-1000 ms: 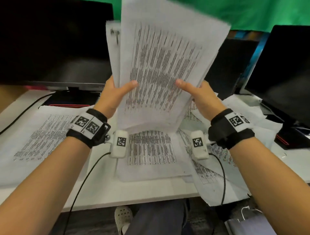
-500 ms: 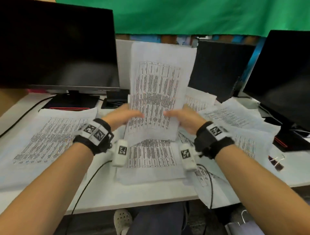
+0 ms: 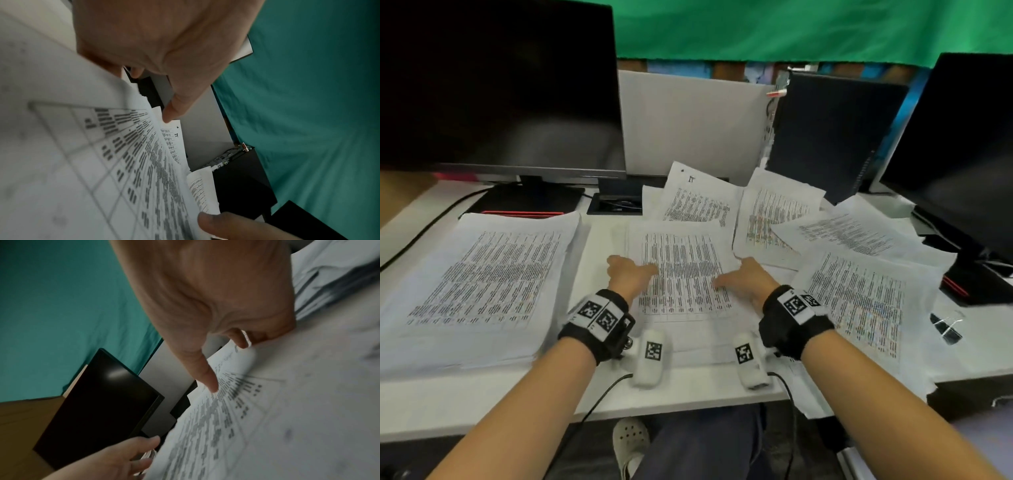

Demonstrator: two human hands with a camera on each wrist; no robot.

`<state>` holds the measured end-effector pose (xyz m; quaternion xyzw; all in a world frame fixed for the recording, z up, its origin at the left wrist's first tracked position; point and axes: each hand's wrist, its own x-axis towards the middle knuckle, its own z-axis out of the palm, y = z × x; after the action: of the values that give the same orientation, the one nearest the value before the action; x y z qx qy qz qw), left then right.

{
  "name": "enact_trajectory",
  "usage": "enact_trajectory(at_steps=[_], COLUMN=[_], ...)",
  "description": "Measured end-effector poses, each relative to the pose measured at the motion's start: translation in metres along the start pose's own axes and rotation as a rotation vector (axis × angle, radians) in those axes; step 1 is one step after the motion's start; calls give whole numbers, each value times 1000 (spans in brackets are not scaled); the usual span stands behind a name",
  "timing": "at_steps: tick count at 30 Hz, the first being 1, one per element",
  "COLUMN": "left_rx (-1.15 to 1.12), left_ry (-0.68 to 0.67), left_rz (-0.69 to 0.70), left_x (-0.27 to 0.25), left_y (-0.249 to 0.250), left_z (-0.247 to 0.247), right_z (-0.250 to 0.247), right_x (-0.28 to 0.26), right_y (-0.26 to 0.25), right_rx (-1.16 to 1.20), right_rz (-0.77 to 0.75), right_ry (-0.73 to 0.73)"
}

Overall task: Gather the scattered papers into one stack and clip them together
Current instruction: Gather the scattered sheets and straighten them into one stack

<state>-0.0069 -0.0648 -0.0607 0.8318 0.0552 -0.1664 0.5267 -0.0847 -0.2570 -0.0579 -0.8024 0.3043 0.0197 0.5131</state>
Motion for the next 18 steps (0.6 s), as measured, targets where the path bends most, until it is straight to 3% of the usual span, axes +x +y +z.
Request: enact_trajectory(at_steps=[6,9,13,16,18], left_rx=[-81,-148,-375,-471,-484], left_ry=[63,117,67,178,216], left_rz=[200,357,494,728,887], left_x=[8,-3,-21,-41,-58], left_y=[-4,13,44,75,94], left_z=[-12,-28,-47,-58,-58], right_z=[3,-9,-35,-48,-50], right_x=[-8,-20,-40,-56,-65], right_y=[-7,-28,-64,-86,-102], right_rx=[177,255,413,441,399], right_rz=[-39,-207,-424,-591,-689], right_ry=[-107,-148,-166,-153,-69])
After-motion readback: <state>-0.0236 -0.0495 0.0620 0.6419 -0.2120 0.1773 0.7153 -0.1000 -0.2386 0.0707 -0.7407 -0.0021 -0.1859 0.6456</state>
